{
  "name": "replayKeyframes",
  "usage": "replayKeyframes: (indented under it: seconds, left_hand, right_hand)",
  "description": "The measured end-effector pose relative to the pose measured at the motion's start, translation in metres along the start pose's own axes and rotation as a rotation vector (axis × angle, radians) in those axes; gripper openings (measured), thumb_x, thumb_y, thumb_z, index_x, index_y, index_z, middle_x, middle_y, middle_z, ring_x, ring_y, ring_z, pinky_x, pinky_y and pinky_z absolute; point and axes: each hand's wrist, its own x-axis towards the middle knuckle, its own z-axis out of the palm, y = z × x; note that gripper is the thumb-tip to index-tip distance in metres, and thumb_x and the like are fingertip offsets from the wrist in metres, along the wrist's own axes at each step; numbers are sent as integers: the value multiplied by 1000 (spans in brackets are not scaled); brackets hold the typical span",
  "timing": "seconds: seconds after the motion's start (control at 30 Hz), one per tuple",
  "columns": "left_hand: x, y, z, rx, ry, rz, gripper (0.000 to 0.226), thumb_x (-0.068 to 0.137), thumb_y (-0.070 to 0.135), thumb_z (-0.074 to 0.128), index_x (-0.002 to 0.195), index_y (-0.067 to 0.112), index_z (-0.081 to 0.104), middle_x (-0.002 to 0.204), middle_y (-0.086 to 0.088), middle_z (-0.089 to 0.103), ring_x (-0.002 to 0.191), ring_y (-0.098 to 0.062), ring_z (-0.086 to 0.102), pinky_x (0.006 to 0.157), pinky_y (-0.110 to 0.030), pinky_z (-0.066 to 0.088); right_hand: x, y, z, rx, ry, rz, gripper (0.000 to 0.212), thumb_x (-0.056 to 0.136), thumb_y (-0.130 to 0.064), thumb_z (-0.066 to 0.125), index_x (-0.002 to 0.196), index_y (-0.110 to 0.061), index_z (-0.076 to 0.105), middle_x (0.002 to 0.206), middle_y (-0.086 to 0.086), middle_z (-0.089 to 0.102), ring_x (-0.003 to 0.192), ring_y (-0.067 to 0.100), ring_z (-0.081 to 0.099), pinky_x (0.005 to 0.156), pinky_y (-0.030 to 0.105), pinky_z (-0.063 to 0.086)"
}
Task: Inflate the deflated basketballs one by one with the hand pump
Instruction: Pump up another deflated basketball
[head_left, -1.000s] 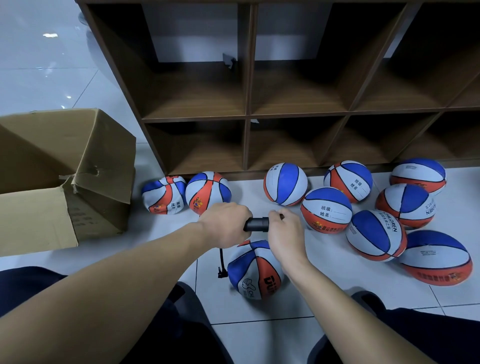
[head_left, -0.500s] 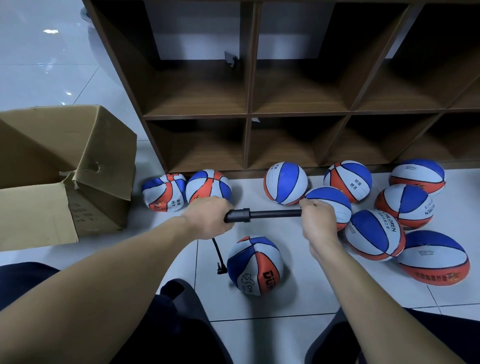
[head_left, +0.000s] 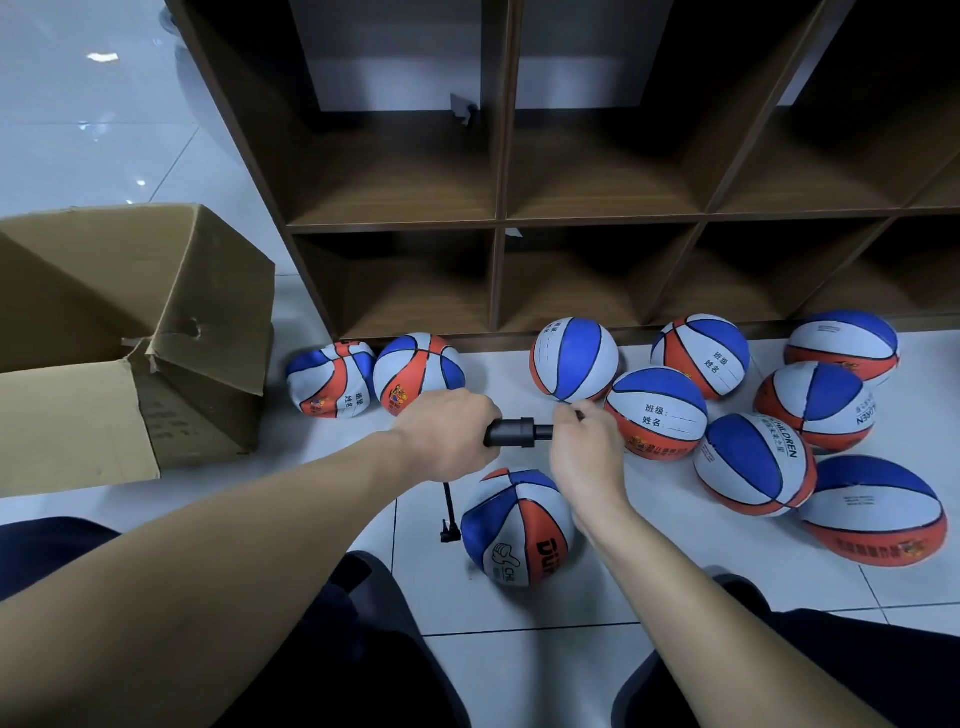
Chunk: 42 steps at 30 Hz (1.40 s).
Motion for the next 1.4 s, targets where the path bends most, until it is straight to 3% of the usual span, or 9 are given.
replayKeyframes:
  seconds: [0.17,0.43,0.57,0.67,0.87,1.03,1.4]
  left_hand:
    - [0,6,2,30,-14,39,10,93,32,63,86,25,66,71,2,64,67,-25,63,56,-33,48]
    - [3,2,7,-2,-8,55,10,92,33,63,86,26,67,70,2,64,66,-24,64,59,-37,55]
    - [1,-4,10,-36,-24,53,17,92,34,62,78,25,61,68,2,62,65,-24,63,55,-34,49]
    - [0,-17,12,-60,-18,11,22,93,36,61,74,25,57,67,2,61,64,-22,61,55,-33,47]
    - [-3,-38,9,-85,-58,-52,18,93,40,63,81,27,66,70,2,65,67,-21,65,63,-38,58]
    - [-2,-19,6,-40,-31,-35,22,93,35,61,74,24,59,68,3,62,62,-20,60,55,-32,48]
    - [2,8,-1,-6,-13,34,10,92,33,63,85,25,65,71,2,63,68,-25,64,58,-34,52]
  right_hand:
    - [-5,8,11,-49,-57,17,28,102,-23,48,79,-6,52,73,5,53,67,22,48,62,38,42]
    - [-3,8,9,-46,-68,-1,29,103,-23,50,78,-9,51,72,3,51,67,20,46,62,36,40]
    - [0,7,2,-67,-95,-1,31,101,-20,51,73,-11,45,68,3,46,64,20,42,59,36,35]
    - [14,5,-16,-65,-35,-3,33,97,-15,54,68,-12,39,63,2,39,64,22,34,61,38,29]
    - [36,3,-42,-10,88,110,29,93,-14,56,67,-13,44,60,0,35,66,24,33,61,41,29]
    - [16,2,-28,1,129,37,40,94,-9,52,60,-18,32,50,-10,31,62,22,28,59,37,24]
    - [-12,-4,6,-28,10,-10,28,103,-22,49,77,-12,53,79,2,56,73,21,50,67,42,42]
